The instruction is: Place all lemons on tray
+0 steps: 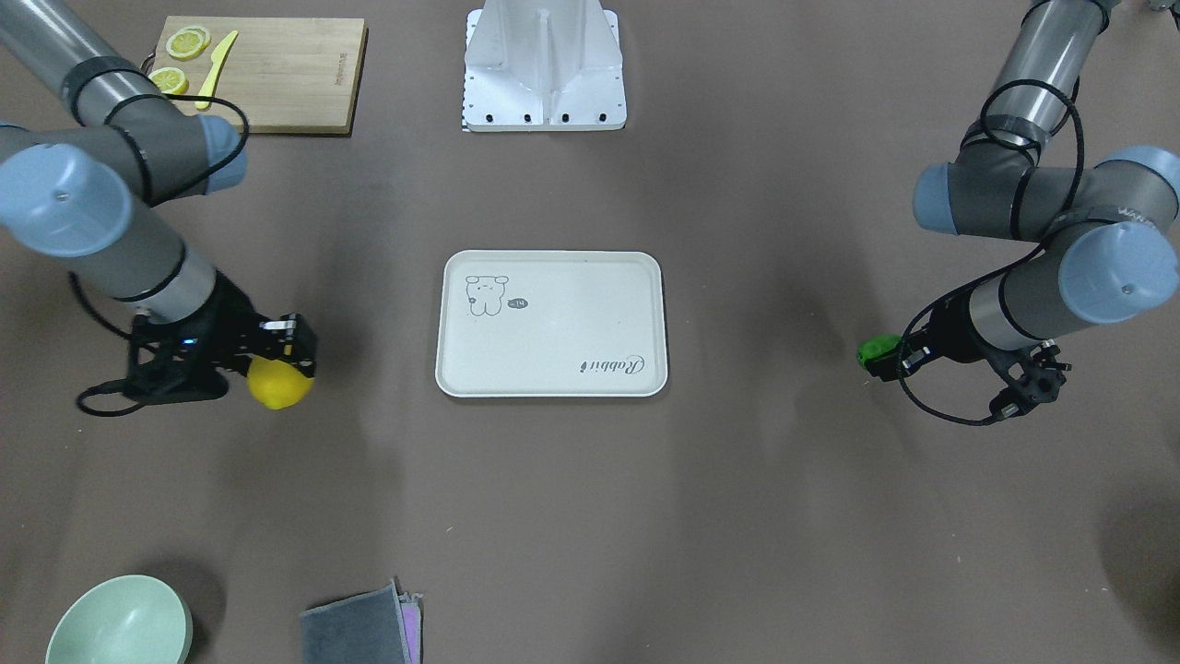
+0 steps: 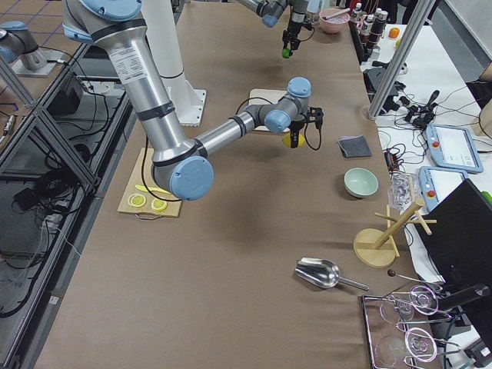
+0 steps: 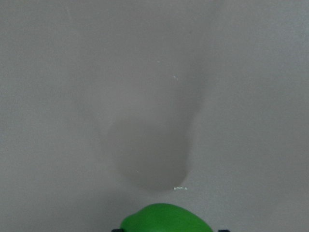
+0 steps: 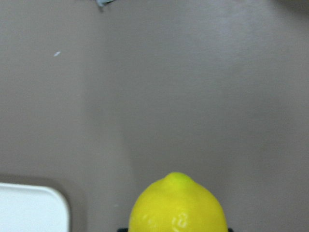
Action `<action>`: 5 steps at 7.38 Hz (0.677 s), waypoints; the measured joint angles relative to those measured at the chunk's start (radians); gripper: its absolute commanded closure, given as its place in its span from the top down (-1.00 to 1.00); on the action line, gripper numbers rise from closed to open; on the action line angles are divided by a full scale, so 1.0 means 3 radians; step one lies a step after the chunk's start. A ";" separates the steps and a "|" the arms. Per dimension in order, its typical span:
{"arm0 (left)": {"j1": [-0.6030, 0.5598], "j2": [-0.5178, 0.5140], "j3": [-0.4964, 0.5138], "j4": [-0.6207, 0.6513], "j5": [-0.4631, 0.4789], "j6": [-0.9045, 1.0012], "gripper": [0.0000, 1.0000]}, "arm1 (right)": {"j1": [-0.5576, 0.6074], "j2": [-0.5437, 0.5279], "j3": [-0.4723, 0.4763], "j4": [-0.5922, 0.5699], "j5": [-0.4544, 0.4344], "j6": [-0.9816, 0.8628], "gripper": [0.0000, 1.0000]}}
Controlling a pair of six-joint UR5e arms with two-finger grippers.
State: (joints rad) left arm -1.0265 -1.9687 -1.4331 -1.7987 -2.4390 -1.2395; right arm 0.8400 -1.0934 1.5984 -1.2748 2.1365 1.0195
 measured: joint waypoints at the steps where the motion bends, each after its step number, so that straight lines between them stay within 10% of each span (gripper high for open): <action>1: -0.0026 -0.0001 -0.0051 0.0035 -0.0021 -0.0001 -1.00 | -0.0219 0.0155 -0.0010 0.0001 -0.0172 0.0200 -1.00; 4: -0.0067 -0.0015 -0.0336 0.0333 -0.0015 0.0104 -1.00 | -0.0789 0.0635 -0.0261 0.0024 -0.0614 0.0730 -1.00; 5: -0.0097 -0.0022 -0.0345 0.0372 0.0004 0.0269 -1.00 | -0.0872 0.0703 -0.0333 0.0031 -0.0659 0.0782 -0.67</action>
State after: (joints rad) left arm -1.0556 -1.9752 -1.5367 -1.6871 -2.4378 -1.1587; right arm 0.5785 -0.8824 1.4984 -1.2655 1.9388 1.2541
